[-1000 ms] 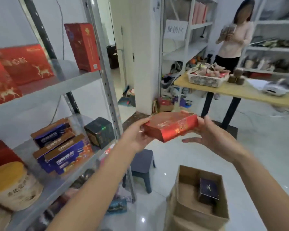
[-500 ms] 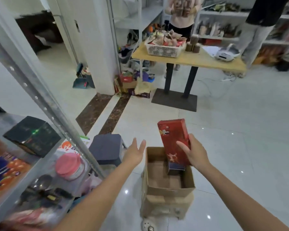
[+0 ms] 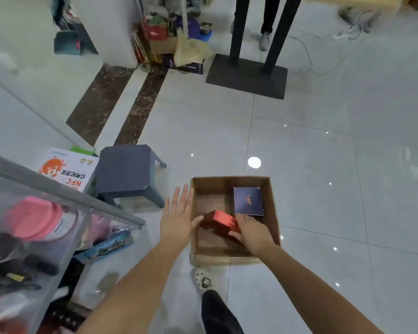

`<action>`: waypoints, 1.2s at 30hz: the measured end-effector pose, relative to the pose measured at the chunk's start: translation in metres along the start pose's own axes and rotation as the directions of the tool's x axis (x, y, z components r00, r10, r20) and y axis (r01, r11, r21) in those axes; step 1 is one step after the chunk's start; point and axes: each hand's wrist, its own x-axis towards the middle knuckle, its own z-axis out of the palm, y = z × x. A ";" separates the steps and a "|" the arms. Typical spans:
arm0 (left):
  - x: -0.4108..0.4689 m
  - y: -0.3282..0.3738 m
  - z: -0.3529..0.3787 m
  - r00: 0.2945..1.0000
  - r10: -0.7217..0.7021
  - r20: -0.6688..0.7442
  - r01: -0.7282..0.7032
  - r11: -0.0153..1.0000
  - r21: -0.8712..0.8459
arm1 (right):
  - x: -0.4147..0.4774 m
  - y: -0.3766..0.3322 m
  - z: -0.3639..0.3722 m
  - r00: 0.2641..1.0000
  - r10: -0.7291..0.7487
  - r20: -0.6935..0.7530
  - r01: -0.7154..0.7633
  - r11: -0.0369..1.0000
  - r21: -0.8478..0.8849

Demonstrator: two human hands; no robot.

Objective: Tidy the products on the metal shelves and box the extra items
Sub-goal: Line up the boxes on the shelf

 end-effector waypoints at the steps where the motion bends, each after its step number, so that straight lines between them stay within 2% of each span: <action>1: 0.005 -0.002 0.008 1.000 0.004 0.002 -0.004 1.000 -0.016 | 0.004 0.002 0.010 0.995 -0.017 0.100 0.020 0.999 -0.027; 4: 0.013 -0.010 0.028 0.999 0.037 -0.013 -0.039 0.994 -0.104 | 0.014 0.013 0.032 0.966 -0.012 0.258 0.024 0.999 -0.045; 8: 0.014 -0.015 0.039 0.996 0.064 -0.064 -0.074 0.983 -0.168 | 0.029 0.025 0.045 0.886 -0.090 0.455 0.041 0.992 0.117; 11: 0.011 -0.014 0.042 0.994 0.055 -0.092 -0.071 0.981 -0.180 | 0.035 0.025 0.052 0.858 -0.082 0.508 0.021 0.992 0.124; 14: 0.009 -0.013 0.044 0.996 0.027 -0.085 -0.041 0.986 -0.164 | 0.035 0.024 0.056 0.867 -0.061 0.495 0.027 0.997 0.074; 17: 0.008 -0.013 0.037 0.999 -0.013 -0.034 0.011 0.997 -0.078 | 0.027 0.019 0.045 0.932 -0.033 0.360 0.018 0.999 0.044; 20: -0.014 -0.019 0.011 0.996 -0.087 -0.015 0.085 0.994 -0.074 | 0.008 0.006 0.011 0.989 -0.088 0.117 0.096 0.993 -0.062; 23: -0.059 -0.047 -0.048 0.972 -0.200 -0.125 0.190 0.978 -0.091 | -0.009 -0.016 -0.052 0.976 -0.201 -0.085 0.189 0.974 -0.127; 25: -0.098 -0.084 -0.102 0.927 -0.287 -0.242 0.271 0.958 -0.097 | -0.018 -0.045 -0.108 0.933 -0.294 -0.209 0.257 0.948 -0.190; 28: -0.158 -0.152 -0.192 0.814 -0.396 -0.425 0.402 0.912 -0.079 | -0.027 -0.120 -0.207 0.798 -0.461 -0.388 0.356 0.880 -0.313; 30: -0.200 -0.189 -0.254 0.695 -0.439 -0.569 0.491 0.869 -0.070 | -0.037 -0.191 -0.275 0.649 -0.569 -0.504 0.418 0.821 -0.388; 32: -0.244 -0.215 -0.307 0.572 -0.463 -0.678 0.585 0.809 -0.058 | -0.058 -0.272 -0.333 0.456 -0.674 -0.582 0.503 0.734 -0.456; 34: -0.289 -0.235 -0.348 0.433 -0.450 -0.781 0.665 0.745 -0.060 | -0.093 -0.353 -0.374 0.222 -0.761 -0.610 0.604 0.598 -0.526; 36: -0.334 -0.250 -0.373 0.310 -0.445 -0.840 0.764 0.642 -0.058 | -0.136 -0.422 -0.398 -0.029 -0.784 -0.620 0.671 0.445 -0.594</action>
